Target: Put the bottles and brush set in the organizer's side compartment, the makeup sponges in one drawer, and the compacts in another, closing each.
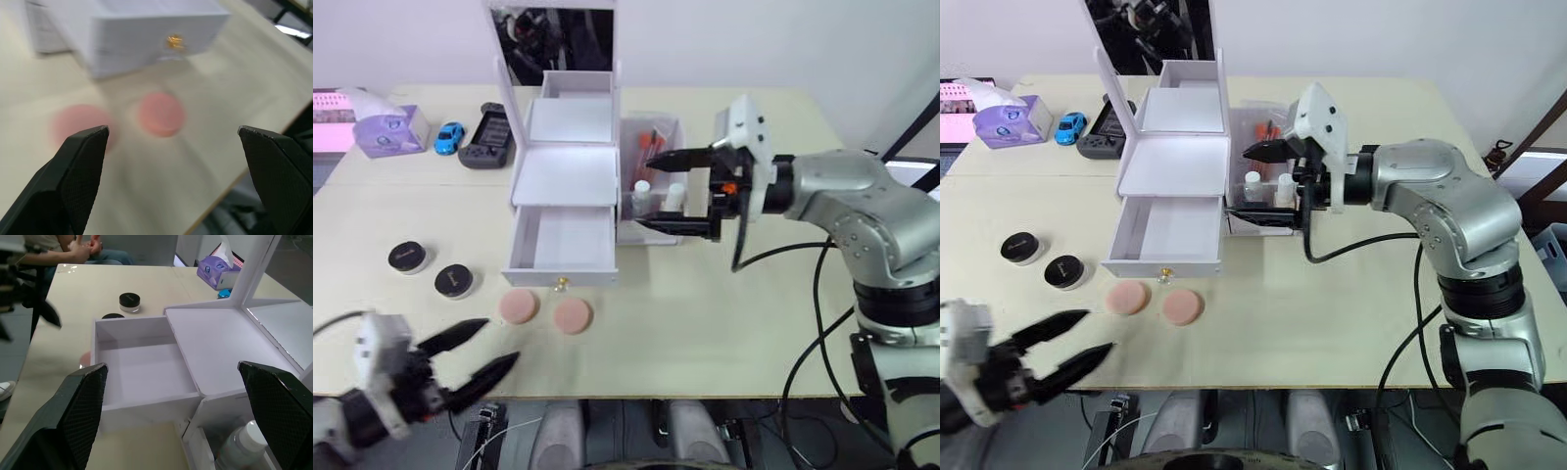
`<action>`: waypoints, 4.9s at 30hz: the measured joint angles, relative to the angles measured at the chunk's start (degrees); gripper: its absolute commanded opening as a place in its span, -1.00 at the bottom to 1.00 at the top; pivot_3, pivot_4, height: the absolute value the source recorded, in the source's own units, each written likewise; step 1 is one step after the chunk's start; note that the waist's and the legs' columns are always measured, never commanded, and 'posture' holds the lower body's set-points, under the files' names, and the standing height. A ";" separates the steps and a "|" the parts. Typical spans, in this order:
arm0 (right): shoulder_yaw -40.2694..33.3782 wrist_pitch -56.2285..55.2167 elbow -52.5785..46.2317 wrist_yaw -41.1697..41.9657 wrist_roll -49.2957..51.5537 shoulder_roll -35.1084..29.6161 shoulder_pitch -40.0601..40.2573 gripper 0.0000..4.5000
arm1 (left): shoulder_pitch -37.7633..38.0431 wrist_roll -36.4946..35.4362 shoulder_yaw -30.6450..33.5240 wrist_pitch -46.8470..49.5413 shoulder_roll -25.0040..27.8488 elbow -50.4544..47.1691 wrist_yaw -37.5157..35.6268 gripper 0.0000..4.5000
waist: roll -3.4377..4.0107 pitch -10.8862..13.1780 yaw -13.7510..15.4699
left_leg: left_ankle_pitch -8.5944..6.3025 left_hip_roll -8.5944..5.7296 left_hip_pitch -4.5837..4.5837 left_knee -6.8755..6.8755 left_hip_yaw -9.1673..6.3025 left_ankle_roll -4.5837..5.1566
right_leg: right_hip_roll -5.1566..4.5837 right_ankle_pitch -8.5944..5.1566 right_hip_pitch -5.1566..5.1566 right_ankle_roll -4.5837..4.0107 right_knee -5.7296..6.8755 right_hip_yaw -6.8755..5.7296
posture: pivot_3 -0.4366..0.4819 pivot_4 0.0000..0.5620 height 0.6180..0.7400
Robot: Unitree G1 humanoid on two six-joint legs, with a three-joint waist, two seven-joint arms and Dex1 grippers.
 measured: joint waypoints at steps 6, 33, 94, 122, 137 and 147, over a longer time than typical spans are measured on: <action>-4.68 -4.58 2.81 4.03 -3.03 -9.38 12.22 1.00 | -14.21 12.52 1.65 -6.92 14.00 25.63 -6.48 0.96 | -0.05 -0.04 -0.52 | -0.12 -0.02 0.00 -0.05 0.70 -0.19 | -0.41 0.15 -0.15 -0.24 -0.07 0.02 | -0.05 -0.47 0.83; -11.12 -15.08 8.04 6.76 -6.07 -10.37 14.76 1.00 | -34.71 24.07 -3.36 -16.23 16.98 55.41 -20.74 0.96 | -0.27 -0.13 -2.13 | -0.26 0.99 0.32 -0.19 1.75 -0.02 | 0.00 0.19 -0.61 -0.20 0.90 0.04 | -0.05 -0.47 0.83; 4.80 26.09 -2.09 0.15 9.66 -6.80 -13.47 1.00 | -19.34 39.54 -47.34 14.11 -18.49 -14.24 31.24 0.96 | -0.31 -0.49 -0.22 | -0.50 0.94 0.21 0.93 1.58 0.13 | 0.09 0.38 -0.45 -0.58 1.02 0.10 | -0.05 -0.47 0.83; 6.39 17.12 0.92 2.59 5.70 -5.82 -13.62 1.00 | -4.03 12.18 -15.47 -4.45 2.51 -15.82 -7.95 0.20 | -0.20 -0.40 -0.42 | -0.59 0.97 0.13 0.85 1.62 0.07 | 0.01 0.32 -0.88 -0.51 0.78 0.04 | -0.05 -0.47 0.83; 5.49 16.94 -1.21 0.95 4.70 -4.89 -11.77 1.00 | -50.91 -6.49 -24.15 9.25 33.82 5.42 -0.98 0.20 | 0.10 -0.21 -0.18 | -0.68 0.83 0.13 0.52 1.76 0.10 | 0.13 0.52 -0.53 -0.64 0.43 0.20 | -0.05 -0.47 0.83; -2.02 23.45 -8.20 -7.37 8.79 -5.28 -7.53 1.00 | -71.99 17.01 -51.36 5.36 25.43 16.93 -10.42 0.20 | 0.00 -0.25 -0.03 | -0.66 0.91 0.24 0.15 1.67 0.12 | 0.31 0.40 -0.56 -0.45 0.47 0.18 | -0.05 -0.47 0.83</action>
